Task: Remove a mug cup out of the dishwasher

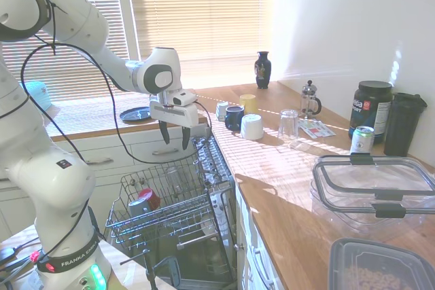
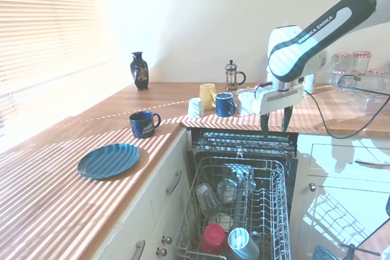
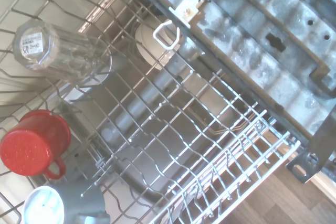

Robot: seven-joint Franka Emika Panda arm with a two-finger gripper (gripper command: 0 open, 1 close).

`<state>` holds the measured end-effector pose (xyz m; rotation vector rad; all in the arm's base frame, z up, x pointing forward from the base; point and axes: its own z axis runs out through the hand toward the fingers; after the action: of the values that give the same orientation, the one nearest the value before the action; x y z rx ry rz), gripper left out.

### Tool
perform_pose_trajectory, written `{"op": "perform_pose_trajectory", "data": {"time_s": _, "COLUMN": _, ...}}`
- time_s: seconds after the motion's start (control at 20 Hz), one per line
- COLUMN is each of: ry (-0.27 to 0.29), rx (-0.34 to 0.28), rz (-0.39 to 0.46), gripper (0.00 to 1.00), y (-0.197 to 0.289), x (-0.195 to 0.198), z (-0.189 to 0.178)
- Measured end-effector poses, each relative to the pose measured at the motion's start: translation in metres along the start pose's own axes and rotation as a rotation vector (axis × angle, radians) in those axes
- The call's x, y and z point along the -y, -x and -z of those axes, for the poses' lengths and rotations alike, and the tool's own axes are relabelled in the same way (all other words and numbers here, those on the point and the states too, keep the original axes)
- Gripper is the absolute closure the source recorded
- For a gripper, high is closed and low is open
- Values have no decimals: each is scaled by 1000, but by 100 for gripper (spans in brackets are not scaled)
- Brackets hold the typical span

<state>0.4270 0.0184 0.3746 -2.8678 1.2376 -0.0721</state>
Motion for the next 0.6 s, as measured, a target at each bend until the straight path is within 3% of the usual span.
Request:
{"op": "perform_pose_trajectory", "data": {"time_s": 0.15, "ry": 11, "rx": -2, "rz": 20, "gripper": 0, "y": 4, "x": 0, "z": -4}}
{"op": "perform_pose_trajectory", "data": {"time_s": 0.6, "ry": 184, "rx": -27, "rz": 345, "gripper": 0, "y": 110, "x": 63, "z": -105}}
